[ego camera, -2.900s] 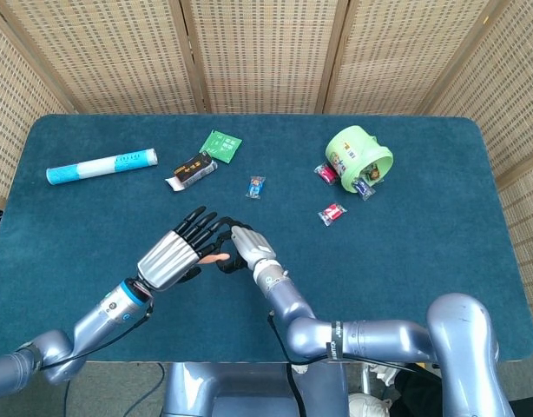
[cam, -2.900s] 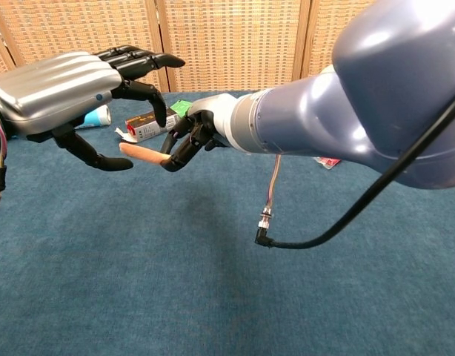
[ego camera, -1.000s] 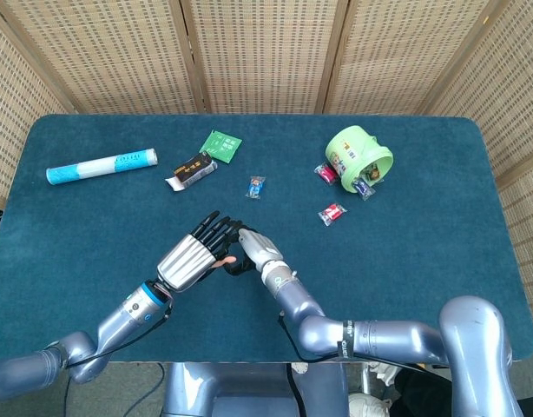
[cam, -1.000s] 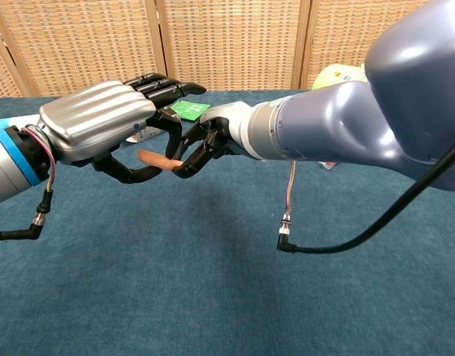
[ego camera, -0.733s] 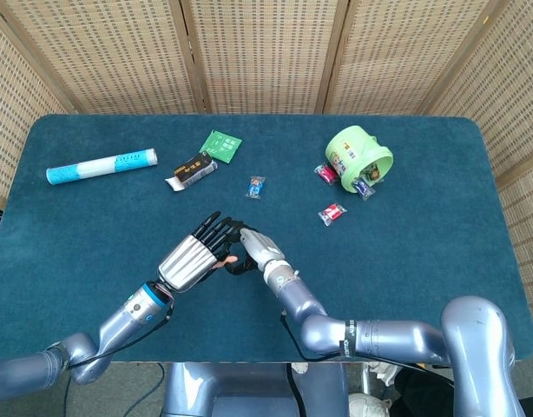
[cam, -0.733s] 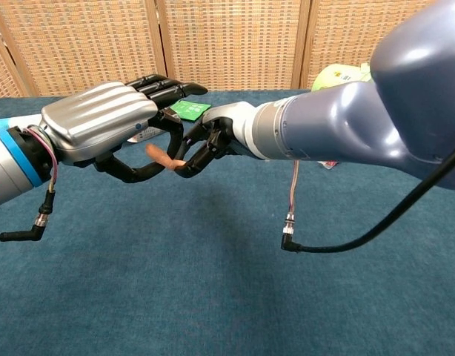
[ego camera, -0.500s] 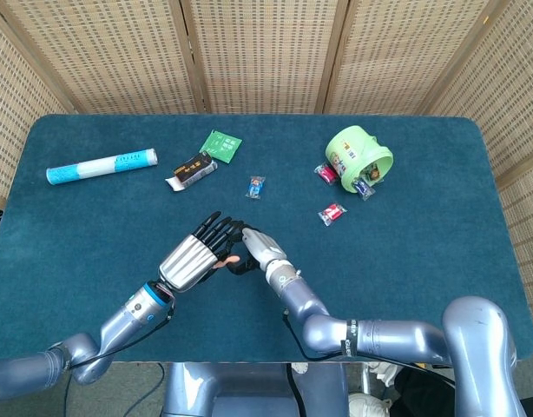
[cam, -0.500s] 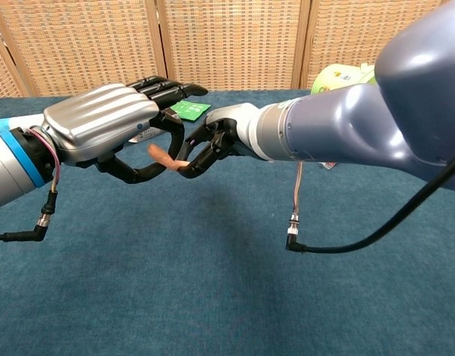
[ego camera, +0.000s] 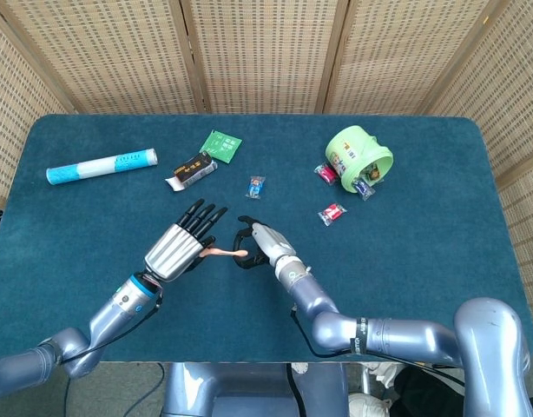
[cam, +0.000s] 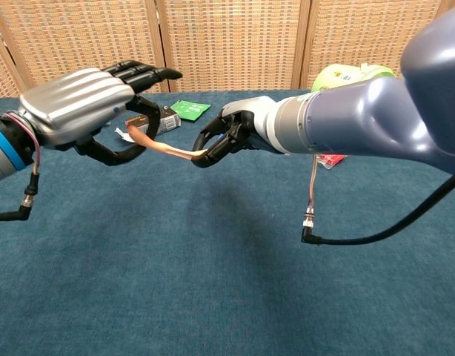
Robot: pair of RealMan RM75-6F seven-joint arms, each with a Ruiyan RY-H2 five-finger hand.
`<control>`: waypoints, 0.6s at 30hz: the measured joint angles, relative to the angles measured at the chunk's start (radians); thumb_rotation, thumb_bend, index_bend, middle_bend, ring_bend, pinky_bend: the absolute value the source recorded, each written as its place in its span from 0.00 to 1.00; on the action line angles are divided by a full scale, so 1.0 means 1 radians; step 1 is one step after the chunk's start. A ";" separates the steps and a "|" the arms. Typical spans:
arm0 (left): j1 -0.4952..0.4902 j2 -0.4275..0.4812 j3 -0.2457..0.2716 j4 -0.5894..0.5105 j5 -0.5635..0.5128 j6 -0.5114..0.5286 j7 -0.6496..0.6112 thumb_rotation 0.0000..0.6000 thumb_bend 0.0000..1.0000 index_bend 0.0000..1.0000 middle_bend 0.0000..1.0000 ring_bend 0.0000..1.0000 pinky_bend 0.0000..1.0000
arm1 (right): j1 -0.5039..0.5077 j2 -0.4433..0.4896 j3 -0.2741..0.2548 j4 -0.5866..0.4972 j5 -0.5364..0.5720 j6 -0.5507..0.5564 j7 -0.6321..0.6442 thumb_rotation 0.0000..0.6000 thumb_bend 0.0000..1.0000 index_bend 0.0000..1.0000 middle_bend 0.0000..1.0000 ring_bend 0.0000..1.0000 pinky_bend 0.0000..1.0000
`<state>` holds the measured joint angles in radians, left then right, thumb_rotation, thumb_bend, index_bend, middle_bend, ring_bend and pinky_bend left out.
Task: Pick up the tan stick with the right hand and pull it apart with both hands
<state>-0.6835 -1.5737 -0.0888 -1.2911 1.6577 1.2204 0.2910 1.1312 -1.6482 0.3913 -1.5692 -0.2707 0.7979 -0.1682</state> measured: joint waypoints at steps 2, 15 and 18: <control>0.003 0.007 -0.002 0.008 -0.003 0.008 -0.004 1.00 0.49 0.72 0.00 0.00 0.00 | -0.005 0.009 -0.001 -0.007 -0.004 0.000 0.003 1.00 0.58 0.75 0.15 0.00 0.00; 0.045 0.104 -0.020 0.026 -0.041 0.065 -0.053 1.00 0.49 0.72 0.00 0.00 0.00 | -0.060 0.085 -0.020 -0.065 -0.027 0.019 0.031 1.00 0.59 0.75 0.15 0.00 0.00; 0.061 0.136 -0.026 0.032 -0.057 0.080 -0.068 1.00 0.49 0.72 0.00 0.00 0.00 | -0.080 0.107 -0.027 -0.076 -0.036 0.024 0.042 1.00 0.59 0.75 0.15 0.00 0.00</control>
<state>-0.6229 -1.4372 -0.1152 -1.2589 1.6005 1.3005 0.2234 1.0510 -1.5411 0.3642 -1.6451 -0.3065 0.8214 -0.1266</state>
